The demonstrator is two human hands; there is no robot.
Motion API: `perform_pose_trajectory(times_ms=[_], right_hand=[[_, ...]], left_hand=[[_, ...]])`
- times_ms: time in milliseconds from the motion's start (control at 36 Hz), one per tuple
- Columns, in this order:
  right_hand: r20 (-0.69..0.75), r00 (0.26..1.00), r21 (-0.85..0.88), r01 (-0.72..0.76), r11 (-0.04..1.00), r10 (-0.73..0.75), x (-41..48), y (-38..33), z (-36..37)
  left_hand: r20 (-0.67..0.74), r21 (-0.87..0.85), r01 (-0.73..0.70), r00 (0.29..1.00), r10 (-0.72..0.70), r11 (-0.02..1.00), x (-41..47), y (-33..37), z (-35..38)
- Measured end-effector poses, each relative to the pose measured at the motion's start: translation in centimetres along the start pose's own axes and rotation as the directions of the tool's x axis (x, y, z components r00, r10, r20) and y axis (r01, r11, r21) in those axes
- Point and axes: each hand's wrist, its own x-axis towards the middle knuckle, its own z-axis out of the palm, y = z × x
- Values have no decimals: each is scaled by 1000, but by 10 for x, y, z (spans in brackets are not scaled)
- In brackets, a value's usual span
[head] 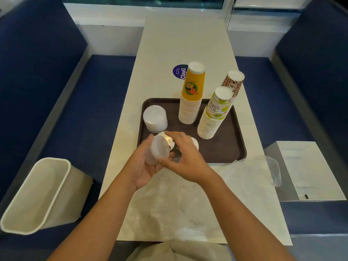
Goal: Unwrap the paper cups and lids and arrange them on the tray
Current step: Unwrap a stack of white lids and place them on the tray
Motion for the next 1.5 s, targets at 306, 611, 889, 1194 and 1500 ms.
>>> perform_pose_trajectory(times_ms=[306,611,889,1194,1500], right_hand=[[-61,998,200,-21,980,33,-2,-12,-3],[-267,929,-178,-309,934,256,10,27,-21],[-121,940,-425,-339,839,319,18,60,-9],[-111,937,-392,-346,852,330,20,74,-6],[-143,990,-98,-16,995,2,-4,12,-6]], left_hand=[[-33,-1,-54,998,54,999,-1,3,2],[-81,-127,-45,996,35,991,2,2,-11],[-96,-145,-21,995,7,989,12,3,-11],[-89,-131,-24,996,13,991,16,5,-10],[-29,-99,-10,1000,7,995,12,1,-5]])
